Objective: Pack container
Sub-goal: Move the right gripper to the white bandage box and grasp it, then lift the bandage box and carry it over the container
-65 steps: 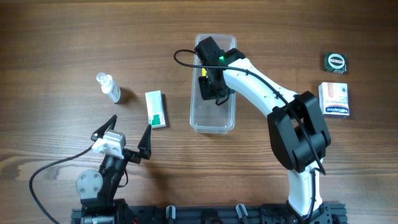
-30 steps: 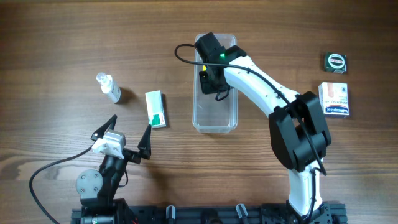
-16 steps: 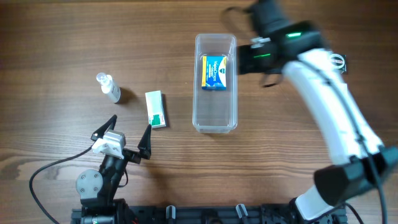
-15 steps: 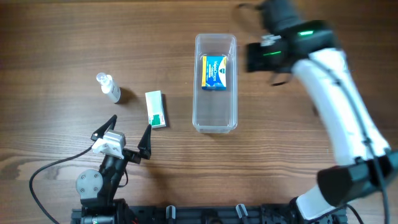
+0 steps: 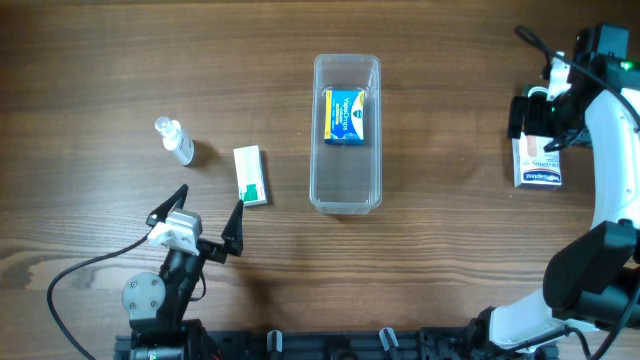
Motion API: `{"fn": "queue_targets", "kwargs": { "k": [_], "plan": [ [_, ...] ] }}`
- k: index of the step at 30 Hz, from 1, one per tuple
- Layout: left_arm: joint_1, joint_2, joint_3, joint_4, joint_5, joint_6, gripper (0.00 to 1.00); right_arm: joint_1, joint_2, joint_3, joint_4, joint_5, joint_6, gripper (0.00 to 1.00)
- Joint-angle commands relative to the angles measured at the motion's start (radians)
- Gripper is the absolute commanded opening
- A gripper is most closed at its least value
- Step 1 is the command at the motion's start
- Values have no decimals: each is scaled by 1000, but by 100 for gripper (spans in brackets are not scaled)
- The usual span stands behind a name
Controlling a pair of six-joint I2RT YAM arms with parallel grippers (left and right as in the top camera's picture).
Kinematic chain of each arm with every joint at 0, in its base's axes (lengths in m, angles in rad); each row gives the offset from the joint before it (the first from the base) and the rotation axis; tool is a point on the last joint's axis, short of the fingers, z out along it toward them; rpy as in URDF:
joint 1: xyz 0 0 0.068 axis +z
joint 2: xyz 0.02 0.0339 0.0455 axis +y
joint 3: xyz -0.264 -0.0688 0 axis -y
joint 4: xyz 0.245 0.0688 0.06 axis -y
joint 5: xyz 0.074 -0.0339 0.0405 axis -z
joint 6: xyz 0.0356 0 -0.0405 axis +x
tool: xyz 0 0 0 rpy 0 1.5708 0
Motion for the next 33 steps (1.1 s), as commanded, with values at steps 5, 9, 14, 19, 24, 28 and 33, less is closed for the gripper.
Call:
{"fn": "queue_targets", "kwargs": {
  "k": [5,9,14,19,24,28,33],
  "plan": [
    [4,-3,-3,-4,-9,-10,100,-36,21,-180,186,10,-93,100],
    [4,-3,-3,-4,-9,-10,100,-68,60,-180,209,9,-86,100],
    [4,-3,-3,-4,-9,-10,100,-101,125,-180,242,-51,-80,100],
    [4,-3,-3,-4,-9,-10,100,-101,157,-180,272,-47,-87,100],
    [4,-3,-3,-4,-9,-10,100,-103,159,-180,298,4,-88,100],
    [4,-3,-3,-4,-9,-10,100,-120,164,-180,313,2,-87,100],
    [4,-3,-3,-4,-9,-10,100,-129,204,-180,312,-24,-89,100]
  ]
}}
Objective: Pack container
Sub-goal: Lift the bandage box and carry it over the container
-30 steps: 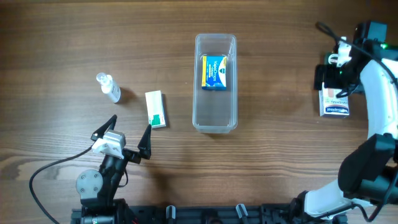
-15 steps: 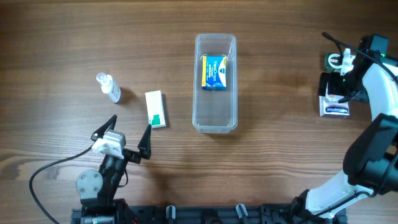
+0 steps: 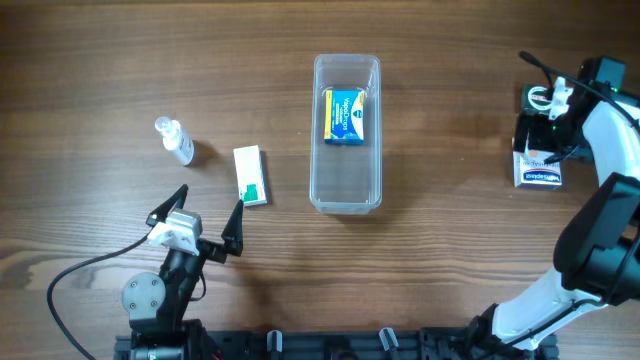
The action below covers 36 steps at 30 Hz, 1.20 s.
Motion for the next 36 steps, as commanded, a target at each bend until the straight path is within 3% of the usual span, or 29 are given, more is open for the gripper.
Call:
{"fn": "queue_targets", "kwargs": {
  "k": [1,23,36],
  "plan": [
    [4,-3,-3,-4,-9,-10,100,-6,55,-12,2,-8,-14,100],
    [4,-3,-3,-4,-9,-10,100,-8,116,-12,-6,18,15,98],
    [4,-3,-3,-4,-9,-10,100,-7,111,54,-47,-36,74,82]
  ]
}}
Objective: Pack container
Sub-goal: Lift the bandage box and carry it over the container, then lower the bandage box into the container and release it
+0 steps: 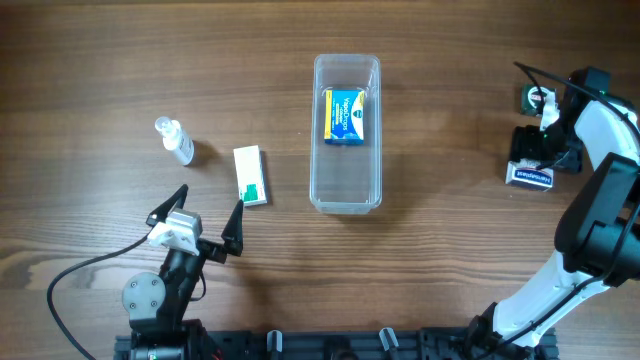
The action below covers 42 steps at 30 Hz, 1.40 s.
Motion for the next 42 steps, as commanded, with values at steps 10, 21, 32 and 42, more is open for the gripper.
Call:
{"fn": "queue_targets", "kwargs": {
  "k": [10,21,32,42],
  "plan": [
    [4,-3,-3,-4,-9,-10,100,43,-41,263,-129,-357,130,76],
    [4,-3,-3,-4,-9,-10,100,467,-225,364,-133,-210,218,76],
    [4,-3,-3,-4,-9,-10,99,793,-187,362,-10,-53,445,69],
    [4,-3,-3,-4,-9,-10,100,864,-48,362,29,-1,578,71]
  ]
}}
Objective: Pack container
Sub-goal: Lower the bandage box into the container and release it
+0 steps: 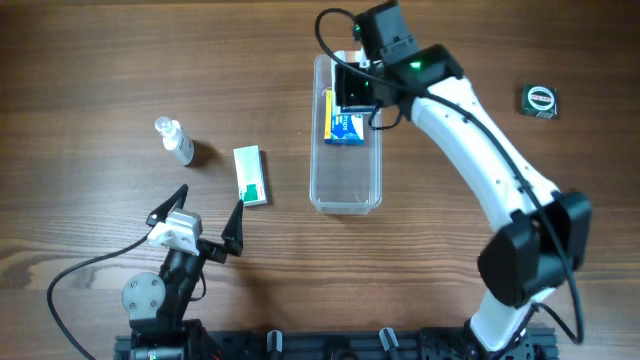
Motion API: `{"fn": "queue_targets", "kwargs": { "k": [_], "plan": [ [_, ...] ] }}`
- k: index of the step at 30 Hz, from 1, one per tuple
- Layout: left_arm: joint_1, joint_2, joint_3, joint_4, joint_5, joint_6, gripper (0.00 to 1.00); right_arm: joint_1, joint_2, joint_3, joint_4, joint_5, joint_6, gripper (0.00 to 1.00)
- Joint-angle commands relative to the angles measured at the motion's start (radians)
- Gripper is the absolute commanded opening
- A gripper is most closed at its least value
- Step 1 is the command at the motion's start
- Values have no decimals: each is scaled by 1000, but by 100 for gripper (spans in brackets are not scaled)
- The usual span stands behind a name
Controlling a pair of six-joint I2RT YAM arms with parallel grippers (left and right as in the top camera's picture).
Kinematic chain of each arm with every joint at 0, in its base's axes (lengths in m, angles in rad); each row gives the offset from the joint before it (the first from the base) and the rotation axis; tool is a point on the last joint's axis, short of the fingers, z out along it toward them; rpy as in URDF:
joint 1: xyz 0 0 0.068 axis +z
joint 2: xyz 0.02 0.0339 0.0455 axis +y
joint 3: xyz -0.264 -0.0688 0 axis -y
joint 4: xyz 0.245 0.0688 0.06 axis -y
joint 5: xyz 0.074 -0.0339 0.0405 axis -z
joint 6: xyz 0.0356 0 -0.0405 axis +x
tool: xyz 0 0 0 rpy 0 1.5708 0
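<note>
The clear plastic container [346, 180] lies lengthwise in the middle of the table. A blue and yellow box [345, 130] sits in its far half. My right gripper [353, 88] hangs over the container's far end, partly covering the blue box. The white plaster box shows nowhere on the table; it is hidden under the right gripper, which is shut on it. A white and green box [250, 175] and a small clear spray bottle [176, 141] lie to the left of the container. My left gripper [211, 196] rests open near the front edge, close to the white and green box.
A small black round-faced item [539, 100] lies alone at the far right of the wooden table. The right arm [480, 150] stretches diagonally from the front right across to the container. The left arm's cable [80, 275] trails at the front left.
My right gripper has moved from the far right edge to above the container's far end. The white box is gone from the right side, and the black item there stands uncovered.
My right gripper stood over the white box at the right edge, then came down onto it. The box then showed tilted under the gripper. Now gripper and box are over the container. The left arm and the left-side items have not moved.
</note>
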Motion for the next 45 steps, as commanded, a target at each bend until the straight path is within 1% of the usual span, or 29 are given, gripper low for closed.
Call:
{"fn": "queue_targets", "kwargs": {
  "k": [1,7,17,19,26,27,29,40,42,45],
  "plan": [
    [4,-3,-3,-4,-9,-10,100,29,61,12,13,46,55,71],
    [4,-3,-3,-4,-9,-10,100,57,123,12,58,85,106,72],
    [4,-3,-3,-4,-9,-10,100,57,193,12,65,154,115,72],
    [4,-3,-3,-4,-9,-10,100,56,198,12,72,161,116,74],
    [4,-3,-3,-4,-9,-10,100,56,204,12,79,182,132,75],
    [4,-3,-3,-4,-9,-10,100,56,204,12,83,182,132,78],
    [4,-3,-3,-4,-9,-10,100,56,204,12,86,182,132,80],
    [4,-3,-3,-4,-9,-10,100,56,200,13,97,170,129,80],
    [4,-3,-3,-4,-9,-10,100,56,196,13,95,151,129,79],
    [4,-3,-3,-4,-9,-10,100,56,186,13,96,148,124,74]
  ]
}}
